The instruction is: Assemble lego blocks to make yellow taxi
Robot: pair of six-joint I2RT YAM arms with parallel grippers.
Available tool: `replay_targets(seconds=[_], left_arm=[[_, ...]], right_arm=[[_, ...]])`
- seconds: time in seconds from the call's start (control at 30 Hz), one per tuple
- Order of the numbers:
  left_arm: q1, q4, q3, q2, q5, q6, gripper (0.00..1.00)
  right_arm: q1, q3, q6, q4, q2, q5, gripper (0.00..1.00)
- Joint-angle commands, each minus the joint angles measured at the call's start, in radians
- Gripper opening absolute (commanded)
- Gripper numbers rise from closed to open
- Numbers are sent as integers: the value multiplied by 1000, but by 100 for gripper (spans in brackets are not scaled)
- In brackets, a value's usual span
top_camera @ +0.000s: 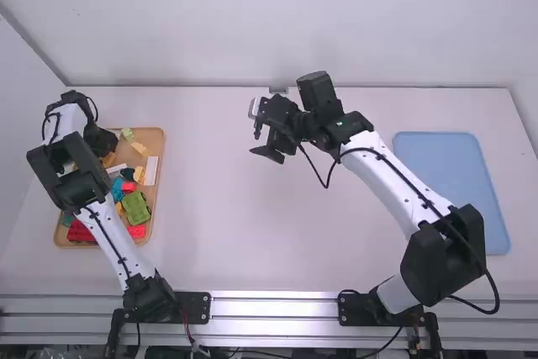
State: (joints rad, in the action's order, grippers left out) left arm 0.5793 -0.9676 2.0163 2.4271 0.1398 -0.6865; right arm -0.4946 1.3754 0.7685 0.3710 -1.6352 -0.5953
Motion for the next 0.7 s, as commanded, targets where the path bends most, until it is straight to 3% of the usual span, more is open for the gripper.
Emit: replay_targets(seconds=[0.0, 0.2, 0.33, 0.37, 0.47, 0.67], left_arm=[[4, -24, 16, 11, 8, 79, 56], [3, -113, 63, -62, 89, 103, 56], [4, -121, 48, -164, -3, 202, 54], [2, -116, 34, -192, -32, 228, 49], [-26, -87, -57, -300, -44, 267, 45], [-133, 114, -442, -602, -93, 417, 45]], right_arm=[[7, 30, -1, 4, -9, -2, 99], [29, 31, -1, 3, -8, -5, 99], [44, 31, -5, 1, -8, -10, 99], [46, 31, -5, 2, -8, -10, 98], [51, 31, -23, 4, -4, -10, 99], [51, 31, -31, 10, 1, -10, 99]])
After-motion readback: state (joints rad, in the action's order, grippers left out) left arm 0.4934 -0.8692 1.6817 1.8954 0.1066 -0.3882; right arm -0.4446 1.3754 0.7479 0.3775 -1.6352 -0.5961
